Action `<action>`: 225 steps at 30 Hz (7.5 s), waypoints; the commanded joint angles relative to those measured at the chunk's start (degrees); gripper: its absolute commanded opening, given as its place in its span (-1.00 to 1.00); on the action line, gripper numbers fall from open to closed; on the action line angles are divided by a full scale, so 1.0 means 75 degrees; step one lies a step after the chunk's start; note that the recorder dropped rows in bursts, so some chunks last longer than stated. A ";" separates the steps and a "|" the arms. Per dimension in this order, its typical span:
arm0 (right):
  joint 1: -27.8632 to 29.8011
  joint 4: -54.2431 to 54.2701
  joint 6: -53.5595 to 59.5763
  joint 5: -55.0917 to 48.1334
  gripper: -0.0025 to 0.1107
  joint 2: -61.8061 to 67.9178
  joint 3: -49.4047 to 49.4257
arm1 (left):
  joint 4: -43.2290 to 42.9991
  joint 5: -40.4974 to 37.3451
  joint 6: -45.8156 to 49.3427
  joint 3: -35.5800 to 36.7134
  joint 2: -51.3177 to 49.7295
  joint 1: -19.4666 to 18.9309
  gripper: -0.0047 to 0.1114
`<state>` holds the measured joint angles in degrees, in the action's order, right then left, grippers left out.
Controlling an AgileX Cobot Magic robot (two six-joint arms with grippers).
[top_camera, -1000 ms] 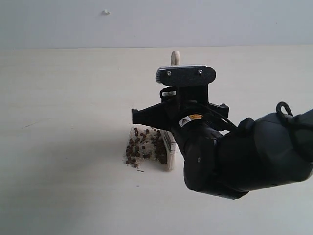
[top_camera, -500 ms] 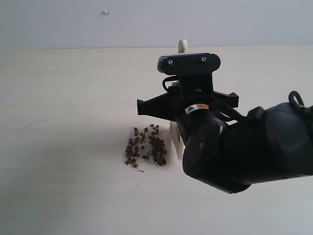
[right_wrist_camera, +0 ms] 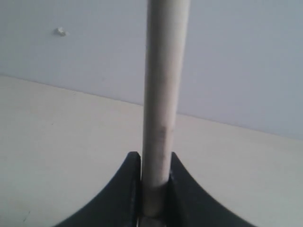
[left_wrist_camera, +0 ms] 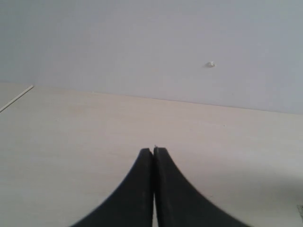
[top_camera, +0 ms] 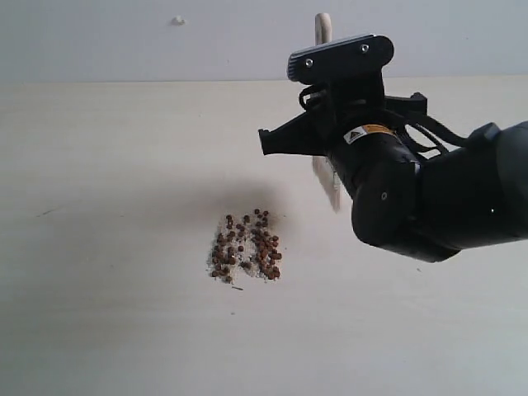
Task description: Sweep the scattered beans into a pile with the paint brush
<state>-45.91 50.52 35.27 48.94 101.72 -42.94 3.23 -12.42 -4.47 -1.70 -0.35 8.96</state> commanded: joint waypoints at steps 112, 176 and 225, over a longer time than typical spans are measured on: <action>-0.1606 0.2103 -0.0432 0.0747 -0.96 0.0573 -0.0465 | 0.0064 0.0016 -0.0007 0.0016 0.0047 0.0043 -0.92; 0.1612 -0.0564 1.0944 -0.6525 -0.96 -0.3843 -0.0189 | 0.0064 0.0016 -0.0007 0.0016 0.0047 0.0043 -0.92; 0.4713 0.3070 0.3851 -1.1677 -0.96 0.1213 -0.1204 | 0.0064 0.0001 -0.0007 0.0016 0.0047 0.0043 -0.92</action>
<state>-10.84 74.26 62.34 -42.58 110.40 -51.44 3.23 -12.42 -4.47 -1.70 -0.35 8.96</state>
